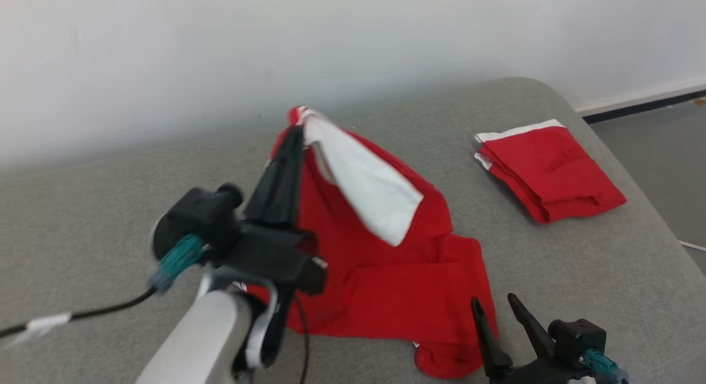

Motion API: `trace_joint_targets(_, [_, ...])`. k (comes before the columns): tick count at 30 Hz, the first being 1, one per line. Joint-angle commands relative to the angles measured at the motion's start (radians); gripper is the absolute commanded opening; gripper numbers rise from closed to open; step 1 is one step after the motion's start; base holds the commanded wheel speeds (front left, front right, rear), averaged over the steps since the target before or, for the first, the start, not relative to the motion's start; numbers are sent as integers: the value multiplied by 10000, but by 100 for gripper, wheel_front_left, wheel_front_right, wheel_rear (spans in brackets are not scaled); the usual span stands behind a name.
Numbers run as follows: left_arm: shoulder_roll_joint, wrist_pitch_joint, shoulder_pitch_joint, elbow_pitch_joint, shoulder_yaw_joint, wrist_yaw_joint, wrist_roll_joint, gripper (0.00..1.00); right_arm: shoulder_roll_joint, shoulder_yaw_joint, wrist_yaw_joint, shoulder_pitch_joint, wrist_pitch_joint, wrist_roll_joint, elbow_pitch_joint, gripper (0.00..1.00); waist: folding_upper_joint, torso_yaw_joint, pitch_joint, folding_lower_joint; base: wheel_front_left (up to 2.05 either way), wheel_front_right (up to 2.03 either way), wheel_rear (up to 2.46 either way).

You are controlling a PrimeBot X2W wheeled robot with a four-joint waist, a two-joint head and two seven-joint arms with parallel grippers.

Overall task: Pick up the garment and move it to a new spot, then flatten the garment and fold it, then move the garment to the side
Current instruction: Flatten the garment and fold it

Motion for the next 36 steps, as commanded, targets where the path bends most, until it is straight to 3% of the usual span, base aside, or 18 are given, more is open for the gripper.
trace_joint_targets(1, [247, 104, 495, -342, 143, 167, -69, 0, -2, -13, -25, 138, 29, -63, -68, 100, 0, 347, -89, 0, 0, 0, 0])
trace_joint_targets(8, [1335, 676, 2736, -1663, 710, 995, -416, 0, -2, 27, -25, 183, 150, -86, -223, 100, 0, 973, -110, 0, 0, 0, 0])
trace_joint_targets(13, [1981, 739, 4069, -1459, 1112, 1285, -642, 0, -4, 7, -25, 210, 228, -159, -324, 100, 0, 1345, -86, 0, 0, 0, 0])
trace_joint_targets(20, [1889, 596, 4568, -161, 1383, 1299, -1111, 0, 0, 5, -25, 120, 315, -204, -420, 100, 0, 1556, -13, 0, 0, 0, 0])
trace_joint_targets(24, [1906, 554, 4449, -195, 1564, 1385, -1226, 0, -2, -61, -25, 73, 361, -256, -486, 100, 0, 1549, 64, 0, 0, 0, 0])
trace_joint_targets(30, [2196, 1134, 5369, -1984, 1892, 2681, -990, 0, 1, -167, -25, 113, 328, -224, -465, 100, 0, 1445, 114, 0, 0, 0, 0])
trace_joint_targets(34, [2204, 1391, 5666, -1870, 1902, 2831, -1183, 0, 0, -161, -25, -12, 311, -279, -461, 100, 0, 1445, 170, 0, 0, 0, 0])
trace_joint_targets(35, [2162, 1363, 5583, -1638, 1829, 2789, -1146, 33, 0, -152, -25, -98, 338, -391, -472, 100, 0, 1449, 182, 0, 0, 0, 0])
trace_joint_targets(36, [2074, 1318, 5475, -1325, 1771, 2736, -1151, 100, 1, -153, -25, -171, 406, -500, -482, 100, 0, 1450, 191, 0, 0, 0, 0])
